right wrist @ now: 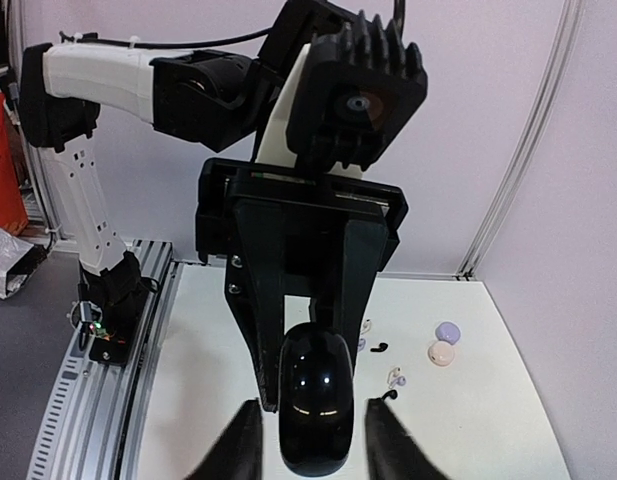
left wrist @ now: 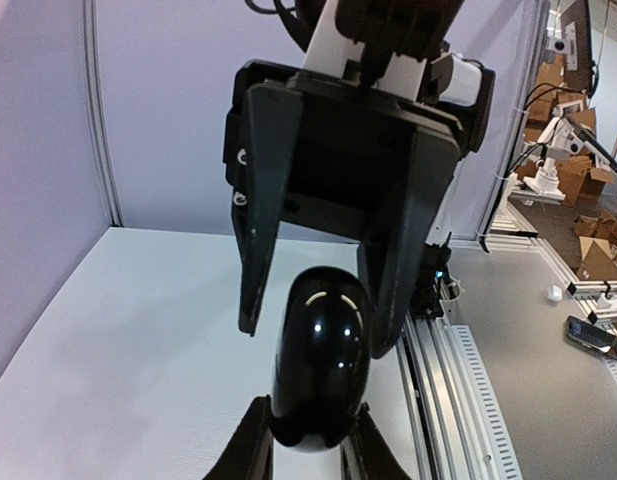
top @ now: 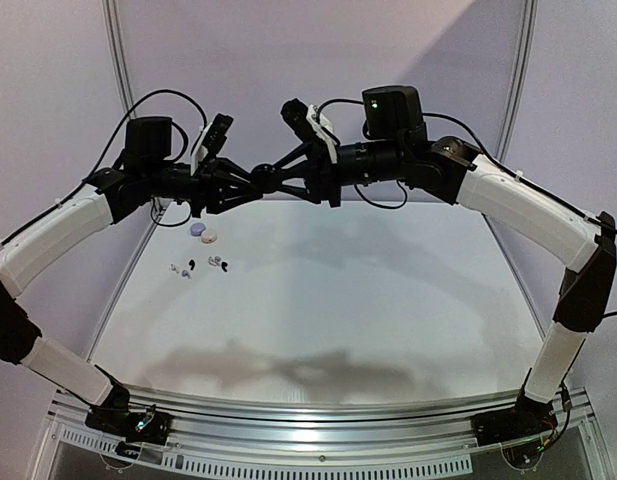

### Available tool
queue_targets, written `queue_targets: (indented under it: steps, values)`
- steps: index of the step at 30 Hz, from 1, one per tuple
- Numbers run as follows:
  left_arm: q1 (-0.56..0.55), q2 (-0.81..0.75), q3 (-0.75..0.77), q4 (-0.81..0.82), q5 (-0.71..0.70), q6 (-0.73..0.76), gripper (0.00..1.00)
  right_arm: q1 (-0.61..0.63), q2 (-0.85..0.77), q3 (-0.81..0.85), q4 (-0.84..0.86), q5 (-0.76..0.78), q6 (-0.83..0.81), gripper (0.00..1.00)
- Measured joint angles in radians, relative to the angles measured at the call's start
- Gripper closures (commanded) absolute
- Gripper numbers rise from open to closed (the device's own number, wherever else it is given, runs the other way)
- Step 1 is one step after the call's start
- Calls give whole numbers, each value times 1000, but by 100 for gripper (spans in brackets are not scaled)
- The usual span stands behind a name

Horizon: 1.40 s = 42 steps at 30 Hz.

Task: Insert the wireless bluetooth earbuds into the charging case
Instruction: Pass from the right arm to the left, then open the charging case.

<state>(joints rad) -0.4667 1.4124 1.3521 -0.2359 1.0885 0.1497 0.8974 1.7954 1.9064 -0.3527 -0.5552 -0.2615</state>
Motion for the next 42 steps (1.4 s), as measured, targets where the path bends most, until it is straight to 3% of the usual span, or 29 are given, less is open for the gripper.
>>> queue_targets:
  steps: [2, 4, 14, 23, 42]
  values:
    - [-1, 0, 0, 4, 0, 8, 100, 1, 2, 0, 2, 3, -10, 44]
    - [-2, 0, 0, 6, -5, 42, 100, 1, 4, 0, 5, 9, -3, 43]
    - [-5, -15, -5, -45, -53, 304, 100, 1, 8, 0, 31, 59, 3, 48]
    - [-5, -28, -10, -96, -107, 445, 100, 12, 18, 0, 16, 112, 6, 49]
    - [-17, -43, -33, -166, -152, 544, 100, 8, 31, 21, 14, 160, 24, 48]
